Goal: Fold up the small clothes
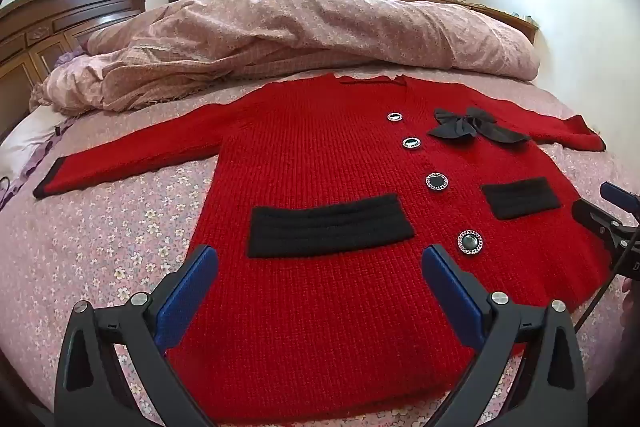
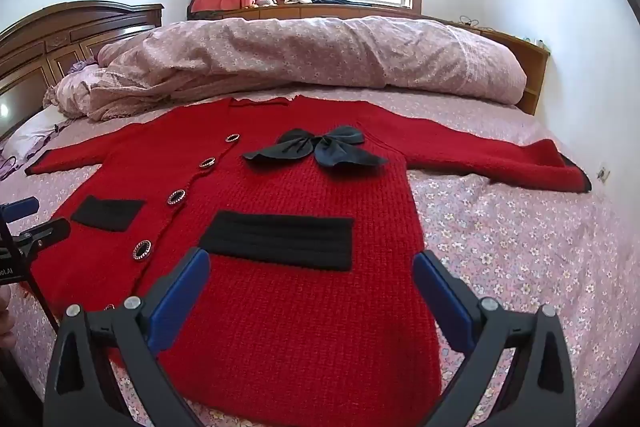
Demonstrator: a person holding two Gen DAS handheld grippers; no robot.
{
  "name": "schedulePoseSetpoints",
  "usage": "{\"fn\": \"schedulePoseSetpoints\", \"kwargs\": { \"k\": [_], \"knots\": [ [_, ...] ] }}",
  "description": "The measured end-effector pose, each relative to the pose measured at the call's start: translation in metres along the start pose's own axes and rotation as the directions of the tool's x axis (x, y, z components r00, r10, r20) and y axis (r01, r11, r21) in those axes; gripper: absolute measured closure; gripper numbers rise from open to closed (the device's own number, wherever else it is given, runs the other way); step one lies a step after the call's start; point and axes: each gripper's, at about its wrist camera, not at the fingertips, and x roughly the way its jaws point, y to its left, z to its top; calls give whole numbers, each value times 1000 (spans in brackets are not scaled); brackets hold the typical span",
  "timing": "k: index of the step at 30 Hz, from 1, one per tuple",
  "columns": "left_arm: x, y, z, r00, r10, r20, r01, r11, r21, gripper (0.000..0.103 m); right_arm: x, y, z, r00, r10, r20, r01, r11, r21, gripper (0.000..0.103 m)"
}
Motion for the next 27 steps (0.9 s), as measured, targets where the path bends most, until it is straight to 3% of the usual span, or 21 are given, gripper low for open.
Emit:
{"fn": "schedulePoseSetpoints", "kwargs": {
  "k": [27],
  "knots": [
    [0, 1, 1, 1000, 5, -2, -5, 1000, 8, 4, 1, -2, -1, 1000, 6, -21, -5, 1000, 17, 0]
  ]
}}
